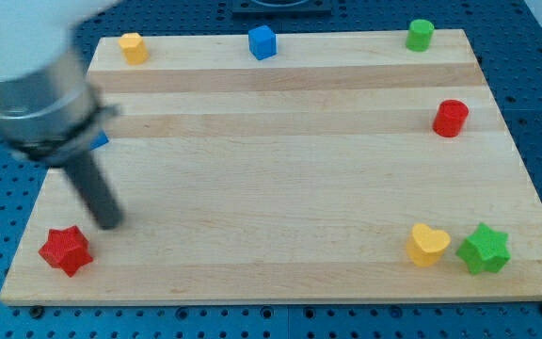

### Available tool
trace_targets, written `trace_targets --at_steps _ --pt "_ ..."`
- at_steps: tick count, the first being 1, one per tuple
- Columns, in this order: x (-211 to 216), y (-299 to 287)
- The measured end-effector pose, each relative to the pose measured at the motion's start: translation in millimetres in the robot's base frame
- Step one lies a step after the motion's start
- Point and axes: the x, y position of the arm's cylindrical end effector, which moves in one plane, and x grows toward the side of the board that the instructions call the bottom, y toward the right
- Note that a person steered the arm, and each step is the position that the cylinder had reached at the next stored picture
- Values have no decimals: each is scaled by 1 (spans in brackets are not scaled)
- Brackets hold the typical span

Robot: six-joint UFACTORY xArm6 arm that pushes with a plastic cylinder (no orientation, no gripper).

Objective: Move the red star towards the yellow heart

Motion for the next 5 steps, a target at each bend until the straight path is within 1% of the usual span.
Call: trace_targets --at_steps 1,2,3,4,5 --pt "-1 -58" --pt "-1 -61" --pt "37 -60" --pt "73 -37" --pt "70 21"
